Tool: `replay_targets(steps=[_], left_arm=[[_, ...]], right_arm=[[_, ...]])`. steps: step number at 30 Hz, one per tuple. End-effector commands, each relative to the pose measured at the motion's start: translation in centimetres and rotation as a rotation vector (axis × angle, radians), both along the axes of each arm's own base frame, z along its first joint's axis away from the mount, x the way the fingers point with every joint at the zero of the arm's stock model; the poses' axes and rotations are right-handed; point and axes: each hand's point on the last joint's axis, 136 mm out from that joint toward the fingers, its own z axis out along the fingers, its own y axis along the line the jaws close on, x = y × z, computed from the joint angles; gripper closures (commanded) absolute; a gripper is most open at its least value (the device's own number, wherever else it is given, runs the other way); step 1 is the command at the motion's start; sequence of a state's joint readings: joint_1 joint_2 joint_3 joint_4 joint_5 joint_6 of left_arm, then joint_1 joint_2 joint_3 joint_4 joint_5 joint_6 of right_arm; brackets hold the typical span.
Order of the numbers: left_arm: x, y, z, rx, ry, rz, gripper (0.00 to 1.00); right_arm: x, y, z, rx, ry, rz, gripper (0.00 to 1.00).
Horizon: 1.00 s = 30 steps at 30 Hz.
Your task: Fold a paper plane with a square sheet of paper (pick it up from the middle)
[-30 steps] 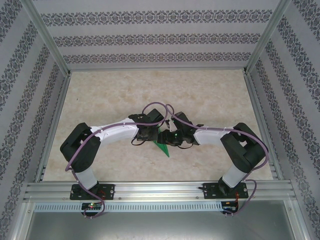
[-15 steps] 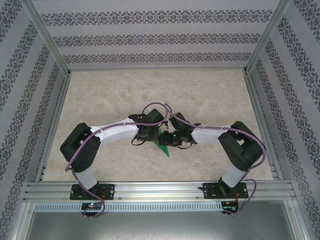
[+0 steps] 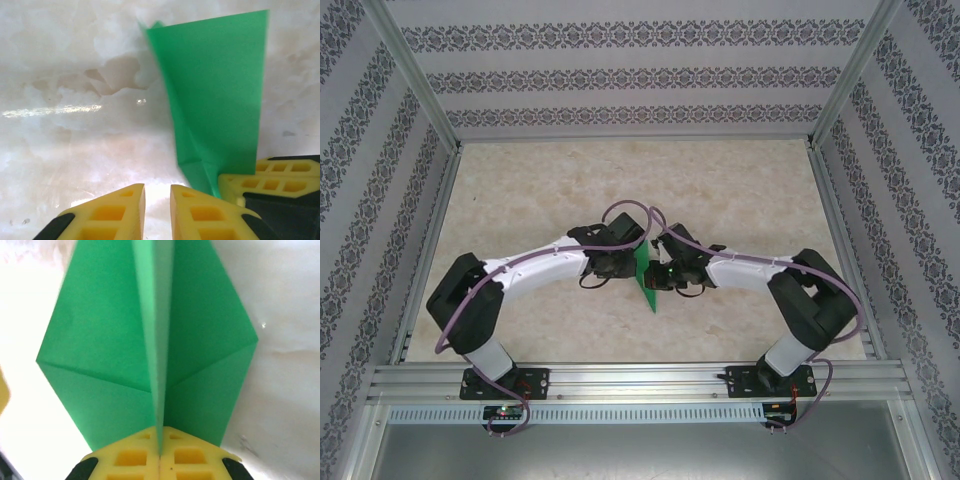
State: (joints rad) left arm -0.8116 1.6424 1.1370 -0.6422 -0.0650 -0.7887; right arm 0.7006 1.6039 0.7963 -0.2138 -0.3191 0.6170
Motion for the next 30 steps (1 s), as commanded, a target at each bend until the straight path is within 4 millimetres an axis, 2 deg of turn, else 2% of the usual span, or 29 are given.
replay_targets(steps=[1,4,7,13,19,30], left_arm=[[1.4,-0.4,4.4,-0.086,-0.109,0.011,0.73],[1.8,0.4,6.1,-0.090,-0.165,0.036,0.70],[1.9,1.4,6.8,-0.087,-0.199,0.064,0.69],[1.8,3.1,6.7,-0.086,-0.219,0.122,0.69],[1.6,4.5,6.4,-0.080,-0.219,0.153,0.68],[1.5,4.5,5.7,-0.083,-0.203,0.151,0.69]], right_arm=[[1.8,-2.6,2.7,-0.144,-0.119,-0.075,0.96],[2.5,-5.5,3.6,-0.303,-0.151,-0.144,0.96],[2.9,-6.2,4.1,-0.358,-0.152,-0.167,0.93],[3.6,-4.2,3.3,-0.391,-0.125,-0.135,0.92],[3.9,-2.4,1.7,-0.399,-0.093,-0.110,0.92],[3.2,-2.4,-1.4,-0.405,-0.039,-0.123,0.87]])
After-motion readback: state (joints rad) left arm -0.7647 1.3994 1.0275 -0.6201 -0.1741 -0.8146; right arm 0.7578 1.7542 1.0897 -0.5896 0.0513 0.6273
